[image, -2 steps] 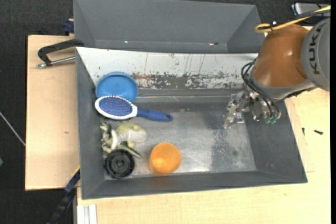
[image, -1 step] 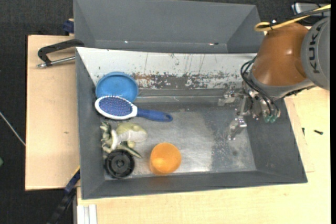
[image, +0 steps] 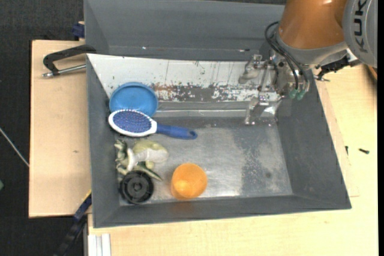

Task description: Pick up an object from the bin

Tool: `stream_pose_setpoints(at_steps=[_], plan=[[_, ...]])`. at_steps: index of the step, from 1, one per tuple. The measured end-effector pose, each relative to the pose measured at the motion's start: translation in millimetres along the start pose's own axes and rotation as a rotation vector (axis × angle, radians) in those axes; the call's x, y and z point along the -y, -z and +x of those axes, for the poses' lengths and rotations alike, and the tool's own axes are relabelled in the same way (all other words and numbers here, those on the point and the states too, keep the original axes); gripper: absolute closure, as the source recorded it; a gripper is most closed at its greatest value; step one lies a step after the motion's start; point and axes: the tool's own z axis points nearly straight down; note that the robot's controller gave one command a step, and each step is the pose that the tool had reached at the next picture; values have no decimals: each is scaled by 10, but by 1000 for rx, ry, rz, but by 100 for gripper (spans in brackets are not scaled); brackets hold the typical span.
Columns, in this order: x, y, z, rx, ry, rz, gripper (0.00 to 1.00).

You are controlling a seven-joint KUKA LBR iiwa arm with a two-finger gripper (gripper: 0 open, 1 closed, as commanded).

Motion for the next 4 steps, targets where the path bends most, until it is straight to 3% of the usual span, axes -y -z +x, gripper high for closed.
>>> stream_pose_setpoints(at_steps=[1,2,3,4], plan=[[-894,-885,305,-24,43,-1,0],[-1196,-1559,121,-17,13,0,0],[-1177,-1523,107,-11,11,1,100],[-1047,193,121,-4,27,0,100]])
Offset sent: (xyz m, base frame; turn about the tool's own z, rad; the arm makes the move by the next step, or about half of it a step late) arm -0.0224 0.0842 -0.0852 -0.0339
